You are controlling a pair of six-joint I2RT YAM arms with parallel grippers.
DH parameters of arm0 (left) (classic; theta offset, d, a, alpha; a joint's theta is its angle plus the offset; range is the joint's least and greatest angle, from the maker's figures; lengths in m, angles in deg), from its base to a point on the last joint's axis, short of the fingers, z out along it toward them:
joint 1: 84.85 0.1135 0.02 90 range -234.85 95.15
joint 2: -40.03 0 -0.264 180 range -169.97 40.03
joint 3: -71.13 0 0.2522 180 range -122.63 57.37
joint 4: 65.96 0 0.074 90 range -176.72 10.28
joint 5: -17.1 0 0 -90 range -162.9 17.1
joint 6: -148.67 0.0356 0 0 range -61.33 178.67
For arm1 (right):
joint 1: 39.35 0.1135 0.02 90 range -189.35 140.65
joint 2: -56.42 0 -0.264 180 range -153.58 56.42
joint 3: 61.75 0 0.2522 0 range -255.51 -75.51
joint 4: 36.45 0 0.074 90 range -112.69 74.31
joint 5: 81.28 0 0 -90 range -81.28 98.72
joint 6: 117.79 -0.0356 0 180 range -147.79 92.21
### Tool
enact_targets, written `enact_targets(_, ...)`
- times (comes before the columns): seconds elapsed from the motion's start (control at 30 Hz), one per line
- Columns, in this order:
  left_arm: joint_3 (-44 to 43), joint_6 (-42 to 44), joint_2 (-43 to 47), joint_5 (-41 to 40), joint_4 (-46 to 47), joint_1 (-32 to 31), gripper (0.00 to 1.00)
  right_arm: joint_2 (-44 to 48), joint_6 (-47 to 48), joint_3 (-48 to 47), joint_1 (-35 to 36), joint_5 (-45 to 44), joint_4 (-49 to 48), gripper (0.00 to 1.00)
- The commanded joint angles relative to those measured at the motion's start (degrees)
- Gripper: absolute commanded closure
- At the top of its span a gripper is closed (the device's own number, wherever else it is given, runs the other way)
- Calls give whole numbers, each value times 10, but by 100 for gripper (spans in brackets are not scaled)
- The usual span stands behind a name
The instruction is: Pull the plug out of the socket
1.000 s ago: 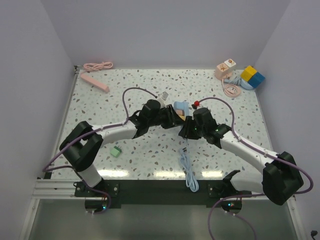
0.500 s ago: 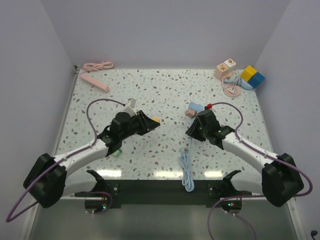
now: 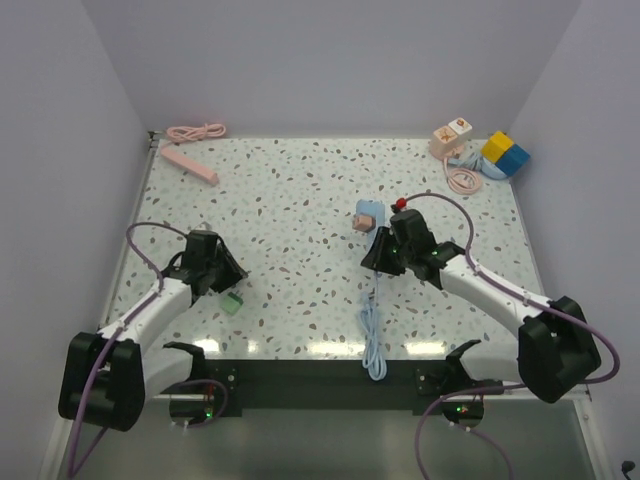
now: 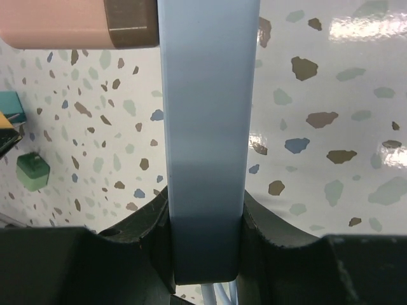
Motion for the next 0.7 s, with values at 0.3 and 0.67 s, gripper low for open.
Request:
enact_targets(0.3,-75,43,44,21,-53,7,0,-61,111,-90,34,110,-7,100)
enact_targets(0.67,-128,-37,-47,149,198,-154,0,-93,91,-93,92,113,-31,100)
